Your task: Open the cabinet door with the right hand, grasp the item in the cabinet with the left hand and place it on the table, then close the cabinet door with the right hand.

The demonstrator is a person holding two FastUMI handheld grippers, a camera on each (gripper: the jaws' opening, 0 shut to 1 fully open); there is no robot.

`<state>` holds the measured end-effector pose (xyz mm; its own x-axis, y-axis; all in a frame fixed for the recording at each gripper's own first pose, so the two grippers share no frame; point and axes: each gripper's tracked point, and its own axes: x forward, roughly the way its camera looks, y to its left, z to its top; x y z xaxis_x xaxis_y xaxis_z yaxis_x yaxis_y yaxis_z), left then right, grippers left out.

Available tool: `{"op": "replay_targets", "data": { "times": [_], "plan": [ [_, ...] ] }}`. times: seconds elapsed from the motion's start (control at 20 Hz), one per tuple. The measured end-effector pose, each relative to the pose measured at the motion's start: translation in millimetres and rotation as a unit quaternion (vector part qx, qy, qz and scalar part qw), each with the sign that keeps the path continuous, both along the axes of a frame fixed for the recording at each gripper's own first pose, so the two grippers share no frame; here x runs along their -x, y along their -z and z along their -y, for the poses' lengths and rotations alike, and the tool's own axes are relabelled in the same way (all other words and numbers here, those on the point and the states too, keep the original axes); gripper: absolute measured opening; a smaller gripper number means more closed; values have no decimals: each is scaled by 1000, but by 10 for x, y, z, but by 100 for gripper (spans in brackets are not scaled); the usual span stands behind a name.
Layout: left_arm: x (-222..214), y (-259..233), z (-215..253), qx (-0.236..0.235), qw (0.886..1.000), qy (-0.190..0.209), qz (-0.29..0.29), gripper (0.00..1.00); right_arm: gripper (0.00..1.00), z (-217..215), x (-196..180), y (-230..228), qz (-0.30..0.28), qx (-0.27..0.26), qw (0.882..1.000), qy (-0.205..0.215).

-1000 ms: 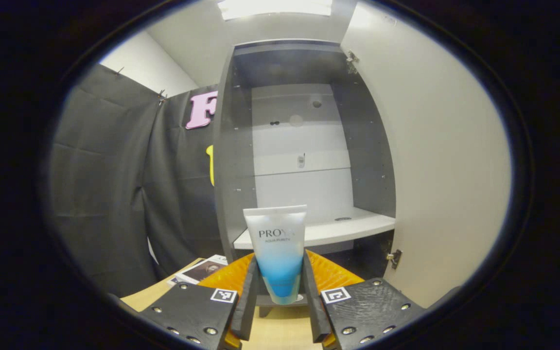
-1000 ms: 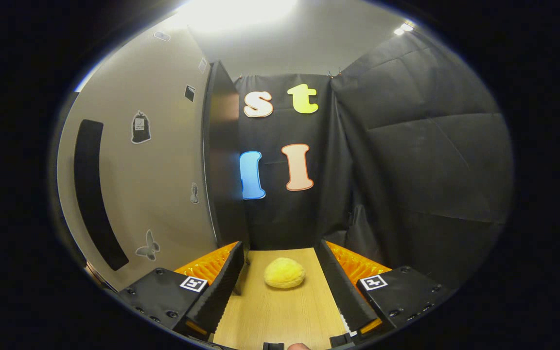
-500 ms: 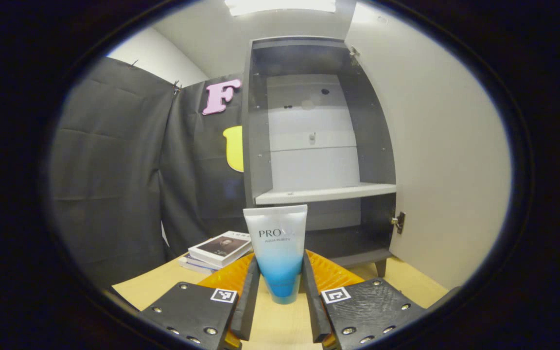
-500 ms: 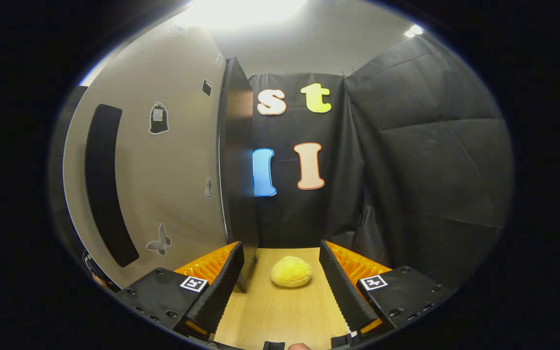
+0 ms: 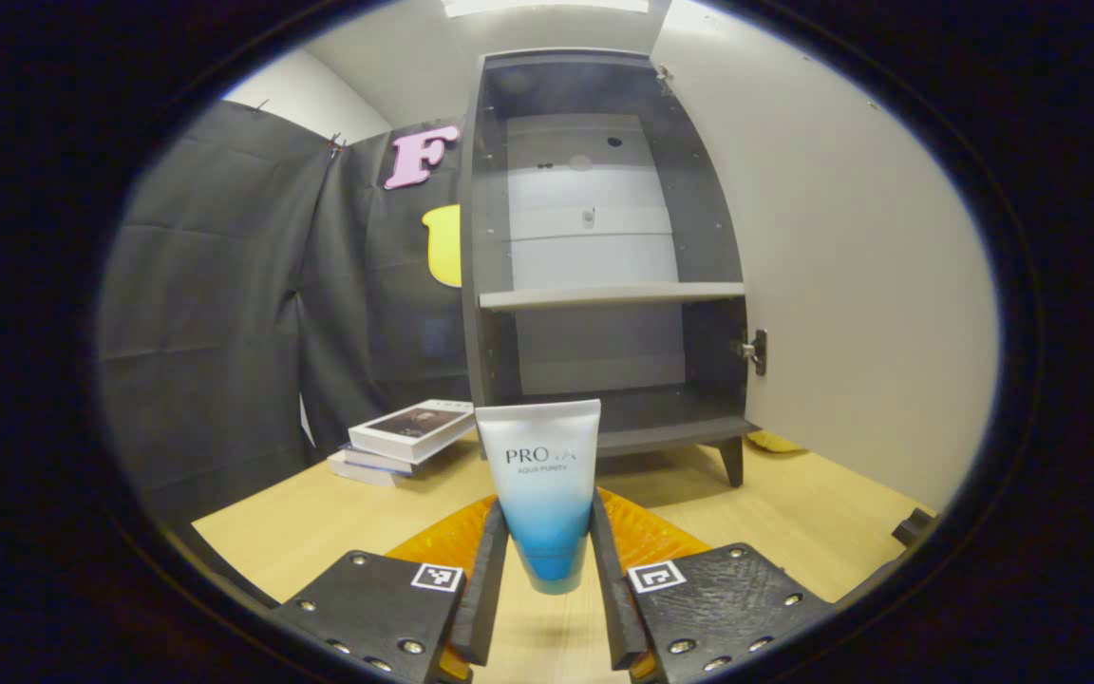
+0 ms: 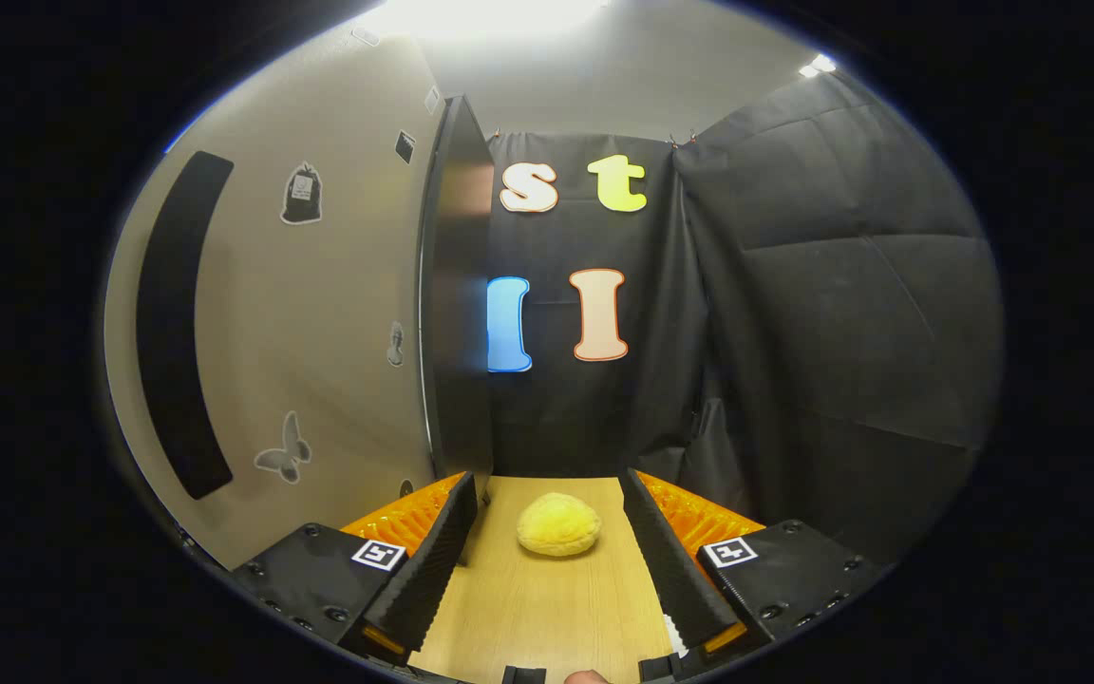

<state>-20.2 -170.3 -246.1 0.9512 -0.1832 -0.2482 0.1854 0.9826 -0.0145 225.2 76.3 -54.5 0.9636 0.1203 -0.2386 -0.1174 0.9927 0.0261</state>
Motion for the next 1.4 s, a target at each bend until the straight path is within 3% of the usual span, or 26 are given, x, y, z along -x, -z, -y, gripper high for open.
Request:
{"op": "replay_targets", "data": {
  "times": [0.1, 0.15, 0.3, 0.4, 0.75, 0.8, 1.1, 1.2, 1.35, 1.4],
  "plan": [
    [50, 146, 4, -12, 1000, -1, -9, 48, 93, 54, -13, 29, -3, 1, 1000, 6],
    [63, 224, -16, -16, 1000, -1, -13, 48, 98, 50, -22, 42, -5, 0, 1000, 7],
    [94, 422, -4, -14, 1000, -5, -27, 49, 98, 83, -35, 93, -15, 2, 1000, 11],
    [120, 538, -5, -16, 999, -6, -35, 48, 92, 98, -27, 106, -17, 4, 1000, 10],
    [184, 804, -55, -9, 998, -23, -52, 48, 92, 58, -34, 143, -19, 17, 1000, 8],
    [202, 847, -59, -7, 998, -24, -56, 48, 98, 56, -42, 150, -19, 19, 1000, 9],
    [325, 971, -57, -12, 997, -26, -68, 48, 98, 14, -73, 213, -23, 16, 1000, 6],
    [337, 975, -62, -8, 997, -32, -68, 54, 98, 7, -87, 215, -22, 16, 1000, 6],
    [391, 958, -54, -11, 997, -33, -73, 51, 98, -9, -109, 207, -21, 12, 1000, 2],
    [394, 925, -52, -14, 997, -33, -69, 55, 98, -9, -112, 192, -19, 10, 1000, 1]
  ]
}}
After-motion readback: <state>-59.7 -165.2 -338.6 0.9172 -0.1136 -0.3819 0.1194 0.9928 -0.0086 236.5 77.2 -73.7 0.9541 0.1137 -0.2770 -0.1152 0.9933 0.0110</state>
